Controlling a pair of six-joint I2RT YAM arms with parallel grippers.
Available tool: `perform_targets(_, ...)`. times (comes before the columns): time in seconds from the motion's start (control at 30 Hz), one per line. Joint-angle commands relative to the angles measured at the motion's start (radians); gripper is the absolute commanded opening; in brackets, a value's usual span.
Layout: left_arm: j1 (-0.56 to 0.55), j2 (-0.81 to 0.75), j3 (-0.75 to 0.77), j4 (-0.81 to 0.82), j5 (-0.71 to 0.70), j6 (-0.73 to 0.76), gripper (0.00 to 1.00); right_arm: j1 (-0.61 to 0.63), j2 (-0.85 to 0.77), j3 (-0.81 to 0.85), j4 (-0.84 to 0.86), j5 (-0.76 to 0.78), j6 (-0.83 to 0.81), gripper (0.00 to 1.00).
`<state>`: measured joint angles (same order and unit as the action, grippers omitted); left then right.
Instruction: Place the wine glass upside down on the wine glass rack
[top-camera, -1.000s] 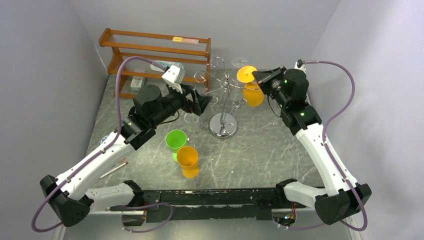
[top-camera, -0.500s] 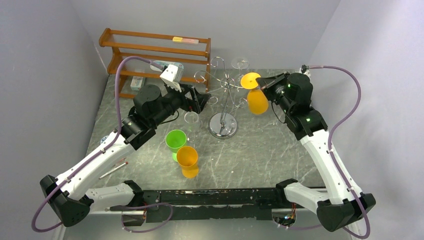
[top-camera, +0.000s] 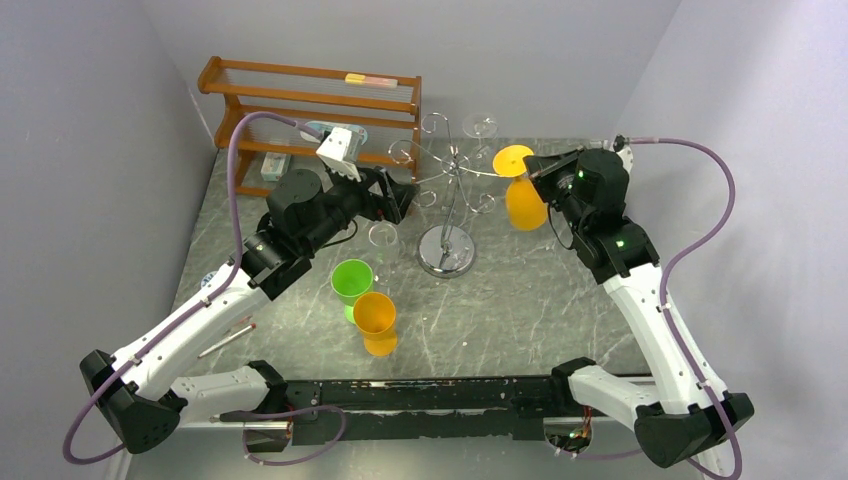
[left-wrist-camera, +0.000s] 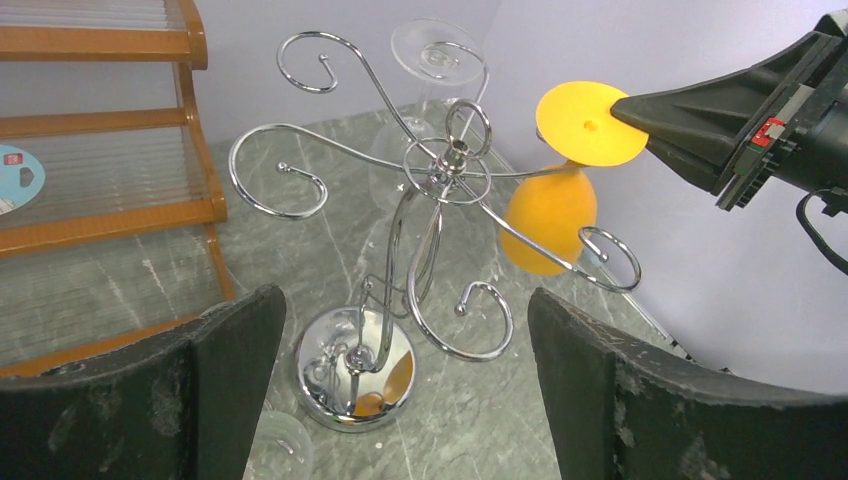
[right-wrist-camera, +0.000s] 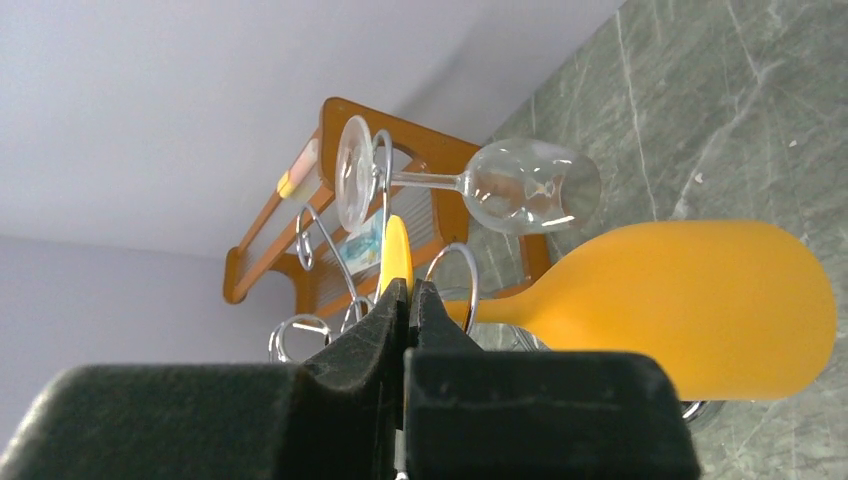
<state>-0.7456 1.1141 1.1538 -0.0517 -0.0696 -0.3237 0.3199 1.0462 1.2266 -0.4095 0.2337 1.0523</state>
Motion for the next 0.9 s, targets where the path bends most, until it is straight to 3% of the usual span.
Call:
perform_targets(0.0, 0.002, -0.005, 0.006, -0.013, -0.032, -0.019, 0.95, -0.008, -0.013, -0.011, 0.053, 0.053, 0.016, 0.0)
perform_targets(0.4, 0.002, -0.007, -0.002, -0.022, -0.079, -0.039, 0.94, -0.009, 0.014, -0.013, 0.057, 0.028, -0.013, 0.0)
perform_targets(0.57, 0.001, -0.009, 0.002, -0.038, -0.096, -0.046, 0.94, -0.009, 0.026, -0.01, 0.048, 0.019, -0.023, 0.08)
perform_targets(0.67, 0.003, -0.01, 0.003, -0.042, -0.097, -0.046, 0.94, -0.01, 0.029, -0.001, 0.038, 0.026, -0.025, 0.16)
perform_targets(0.87, 0.003, 0.0, 0.025, -0.075, -0.112, -0.033, 0.96, -0.01, 0.037, 0.048, -0.061, 0.066, -0.038, 0.53)
